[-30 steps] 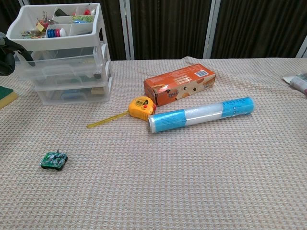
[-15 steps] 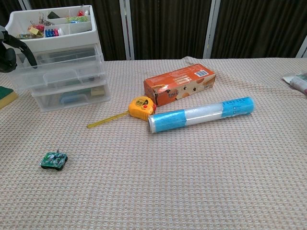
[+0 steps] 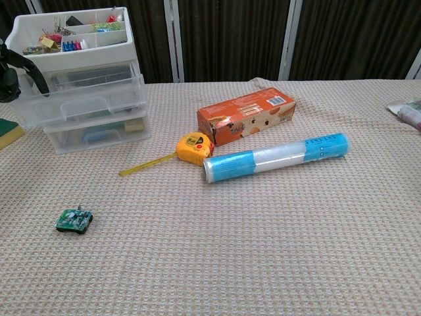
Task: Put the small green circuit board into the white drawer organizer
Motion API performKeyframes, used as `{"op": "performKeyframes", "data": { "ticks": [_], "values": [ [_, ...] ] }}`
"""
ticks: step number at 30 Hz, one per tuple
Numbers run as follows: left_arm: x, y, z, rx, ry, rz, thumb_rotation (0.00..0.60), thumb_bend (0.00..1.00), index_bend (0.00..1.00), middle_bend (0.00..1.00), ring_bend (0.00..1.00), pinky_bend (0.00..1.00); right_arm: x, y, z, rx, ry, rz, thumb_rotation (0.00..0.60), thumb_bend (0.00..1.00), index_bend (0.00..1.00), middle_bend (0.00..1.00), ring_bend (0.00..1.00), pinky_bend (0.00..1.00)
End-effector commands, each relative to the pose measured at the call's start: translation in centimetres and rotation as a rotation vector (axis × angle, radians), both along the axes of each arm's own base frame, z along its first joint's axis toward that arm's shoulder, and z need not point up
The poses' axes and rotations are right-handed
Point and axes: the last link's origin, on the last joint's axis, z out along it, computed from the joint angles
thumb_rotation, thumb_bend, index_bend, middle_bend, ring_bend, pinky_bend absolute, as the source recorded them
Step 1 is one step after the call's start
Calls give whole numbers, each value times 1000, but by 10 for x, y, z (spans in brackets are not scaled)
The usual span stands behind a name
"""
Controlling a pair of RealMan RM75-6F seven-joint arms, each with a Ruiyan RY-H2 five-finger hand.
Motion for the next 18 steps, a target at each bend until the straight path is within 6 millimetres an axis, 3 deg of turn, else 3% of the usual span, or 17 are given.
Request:
{"op": "performKeyframes", "data": {
  "ticks": [1, 11, 13, 15, 18],
  "values": [
    [2, -2, 1, 3, -12, -10, 600, 922, 380, 895, 874, 662, 0, 0, 0, 0, 0, -1, 600, 11, 9, 0, 0, 0],
    [8, -12, 6, 10, -13, -60, 600, 917, 347, 894, 874, 662, 0, 0, 0, -1, 0, -1, 600, 11, 9, 0, 0, 0],
    [9, -13, 9, 26, -20, -74, 600, 866, 306, 891, 873, 662, 0, 0, 0, -1, 0, -2, 600, 12, 9, 0, 0, 0],
    [10, -15, 12, 39, -21, -87, 600, 755, 237, 887, 870, 662, 0, 0, 0, -1, 0, -2, 600, 12, 9, 0, 0, 0],
    [9, -20, 17, 64, -3, -118, 600, 619, 212, 885, 866, 659, 0, 0, 0, -1, 0, -2, 600, 11, 9, 0, 0, 0]
  ]
}}
